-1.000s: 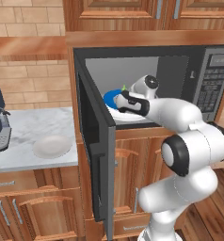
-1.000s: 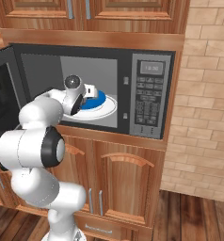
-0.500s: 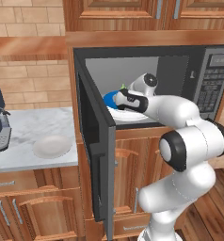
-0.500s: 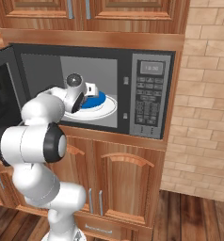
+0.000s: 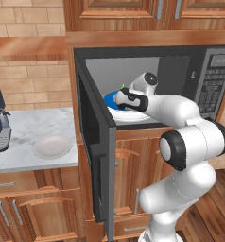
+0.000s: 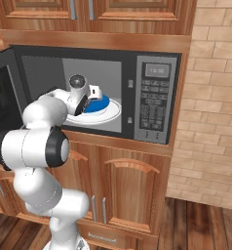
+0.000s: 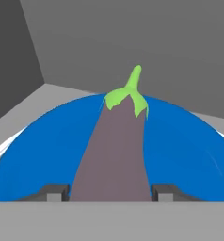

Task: Pick the eggplant from the counter and place it in the microwave. Then turn on the microwave.

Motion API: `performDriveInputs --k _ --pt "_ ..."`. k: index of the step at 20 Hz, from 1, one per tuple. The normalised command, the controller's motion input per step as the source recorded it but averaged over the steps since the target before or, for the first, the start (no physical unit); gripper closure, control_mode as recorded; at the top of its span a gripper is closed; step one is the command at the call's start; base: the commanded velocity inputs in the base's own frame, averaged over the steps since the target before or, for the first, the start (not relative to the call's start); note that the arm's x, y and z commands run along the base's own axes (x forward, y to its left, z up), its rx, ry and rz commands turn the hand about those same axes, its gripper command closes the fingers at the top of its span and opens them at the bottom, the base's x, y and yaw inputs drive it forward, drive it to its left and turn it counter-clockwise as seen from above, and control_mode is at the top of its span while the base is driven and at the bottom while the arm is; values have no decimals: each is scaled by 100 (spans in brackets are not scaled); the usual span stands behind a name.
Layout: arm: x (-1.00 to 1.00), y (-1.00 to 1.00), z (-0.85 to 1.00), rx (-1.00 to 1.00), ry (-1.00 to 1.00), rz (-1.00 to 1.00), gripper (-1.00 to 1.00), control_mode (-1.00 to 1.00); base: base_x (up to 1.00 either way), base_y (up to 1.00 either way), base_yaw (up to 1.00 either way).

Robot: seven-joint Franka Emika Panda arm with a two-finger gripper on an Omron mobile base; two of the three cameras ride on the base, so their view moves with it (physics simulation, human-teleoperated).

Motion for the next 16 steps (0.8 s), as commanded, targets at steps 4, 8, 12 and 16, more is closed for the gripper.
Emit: performDriveInputs --k 4,8,12,16 --pt "4 0 -15 -1 4 1 100 -100 0 0 0" --pt "6 0 -17 -1 4 1 100 -100 0 0 0" --pt "7 1 -16 -1 1 1 100 -100 0 0 0" --pt "5 1 -15 -1 0 1 100 -100 0 0 0"
